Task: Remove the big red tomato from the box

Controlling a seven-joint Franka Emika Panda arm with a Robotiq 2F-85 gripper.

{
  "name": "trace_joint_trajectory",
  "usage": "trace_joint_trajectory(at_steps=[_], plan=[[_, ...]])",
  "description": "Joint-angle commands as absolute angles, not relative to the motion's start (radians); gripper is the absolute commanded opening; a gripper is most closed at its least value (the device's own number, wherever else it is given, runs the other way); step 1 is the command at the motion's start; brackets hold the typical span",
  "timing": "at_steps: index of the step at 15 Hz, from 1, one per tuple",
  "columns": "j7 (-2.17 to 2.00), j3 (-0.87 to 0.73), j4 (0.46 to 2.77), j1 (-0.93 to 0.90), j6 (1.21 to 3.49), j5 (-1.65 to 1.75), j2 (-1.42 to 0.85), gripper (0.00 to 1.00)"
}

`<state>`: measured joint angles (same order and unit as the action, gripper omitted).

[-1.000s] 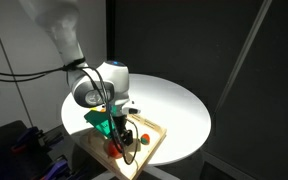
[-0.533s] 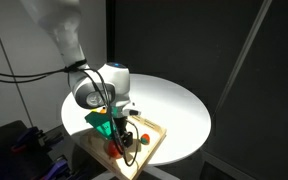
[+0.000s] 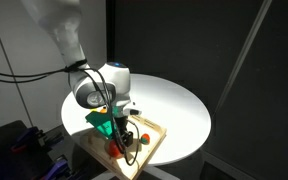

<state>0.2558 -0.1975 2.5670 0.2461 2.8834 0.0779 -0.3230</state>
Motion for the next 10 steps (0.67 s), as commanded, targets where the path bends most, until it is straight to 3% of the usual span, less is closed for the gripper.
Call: trace_joint_trajectory(at_steps=[1, 10], plan=[[0.256, -0.202, 2.561, 0.246, 2.833, 0.103, -0.295, 0.56], [0.255, -0.210, 2.541, 0.233, 2.722, 0.131, -0.238, 0.56]])
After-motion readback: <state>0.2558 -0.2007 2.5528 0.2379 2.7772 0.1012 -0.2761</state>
